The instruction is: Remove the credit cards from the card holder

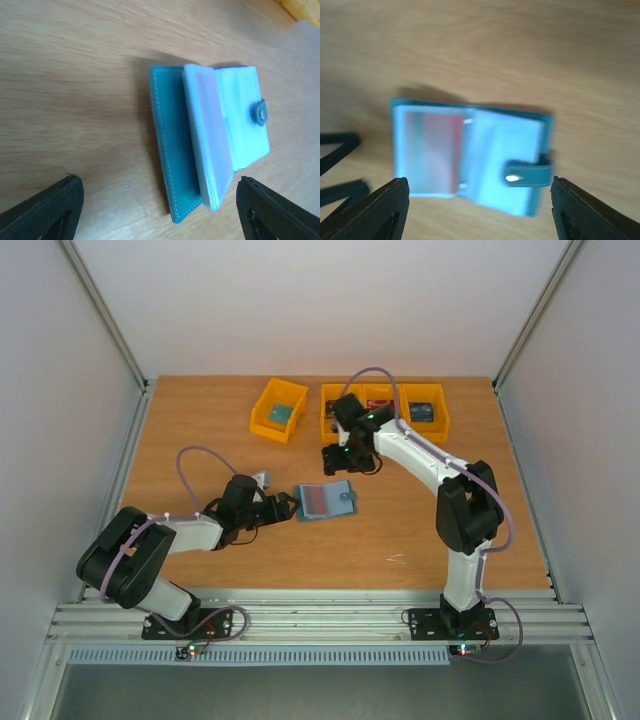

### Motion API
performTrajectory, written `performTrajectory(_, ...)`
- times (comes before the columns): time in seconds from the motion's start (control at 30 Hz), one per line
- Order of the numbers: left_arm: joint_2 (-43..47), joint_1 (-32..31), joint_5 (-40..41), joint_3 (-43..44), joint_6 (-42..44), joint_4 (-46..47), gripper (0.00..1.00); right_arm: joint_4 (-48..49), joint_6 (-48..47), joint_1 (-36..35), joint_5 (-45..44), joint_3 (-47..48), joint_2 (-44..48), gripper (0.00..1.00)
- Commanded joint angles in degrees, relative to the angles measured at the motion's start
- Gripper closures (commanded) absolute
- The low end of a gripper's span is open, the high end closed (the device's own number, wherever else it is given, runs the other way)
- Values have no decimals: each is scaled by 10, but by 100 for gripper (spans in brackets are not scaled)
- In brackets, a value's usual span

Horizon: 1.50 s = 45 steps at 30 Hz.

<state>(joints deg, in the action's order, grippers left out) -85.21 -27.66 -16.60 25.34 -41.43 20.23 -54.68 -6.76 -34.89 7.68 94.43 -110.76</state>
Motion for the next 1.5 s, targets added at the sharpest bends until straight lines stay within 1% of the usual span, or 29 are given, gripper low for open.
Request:
performTrajectory(0.0,-16,-13,-18,9,26,42,15,-20,-28,73,52,-28,-33,20)
performTrajectory(0.07,-23,-12,-12,10,16,45,14,-15,-48,91,76,-29,-52,19)
performTrajectory(0.17,-42,-13,-31,22,22,58,13,-15,-77,105,89,-25,-79,20)
performTrajectory(0.3,-65,-15,-24,39,24,67,19,-4,-102,108,146,-27,-112,24)
performTrajectory(0.37,-71,-18,-20,41,23,76,19,6,-104,108,181,-34,-123,30)
performTrajectory(0.47,-90,-19,-14,48,18,85,21,25,-100,108,239,-44,-132,45)
performTrajectory(0.5,-98,-19,-19,53,19,90,22,33,-97,108,257,-51,-131,47)
performTrajectory(0.57,-113,-19,-39,68,25,103,26,46,-92,108,285,-65,-128,51)
performTrajectory(0.67,-129,-27,-59,85,36,128,36,54,-90,108,319,-75,-128,53)
performTrajectory(0.7,-131,-29,-61,89,36,134,41,54,-92,108,328,-75,-129,54)
performTrajectory(0.73,-130,-31,-63,91,36,138,50,53,-95,108,334,-75,-128,55)
performTrajectory(0.8,-121,-31,-69,92,38,141,76,51,-104,109,341,-76,-121,54)
performTrajectory(0.83,-112,-31,-76,91,42,144,82,49,-110,109,346,-77,-115,54)
performTrajectory(0.9,-85,-31,-103,87,60,150,89,49,-122,116,367,-82,-97,53)
performTrajectory(1.0,-27,-31,-152,83,99,154,99,32,-151,134,372,-87,-51,50)
performTrajectory(1.13,76,-21,-205,93,152,118,100,9,-194,148,356,-87,41,46)
performTrajectory(1.23,148,4,-204,125,157,61,100,33,-221,149,385,-96,147,40)
performTrajectory(1.33,202,21,-225,168,155,19,100,77,-216,149,414,-108,232,32)
performTrajectory(1.4,231,22,-251,195,170,12,100,108,-195,148,444,-106,268,31)
performTrajectory(1.47,250,20,-265,226,165,15,100,140,-169,141,467,-101,298,29)
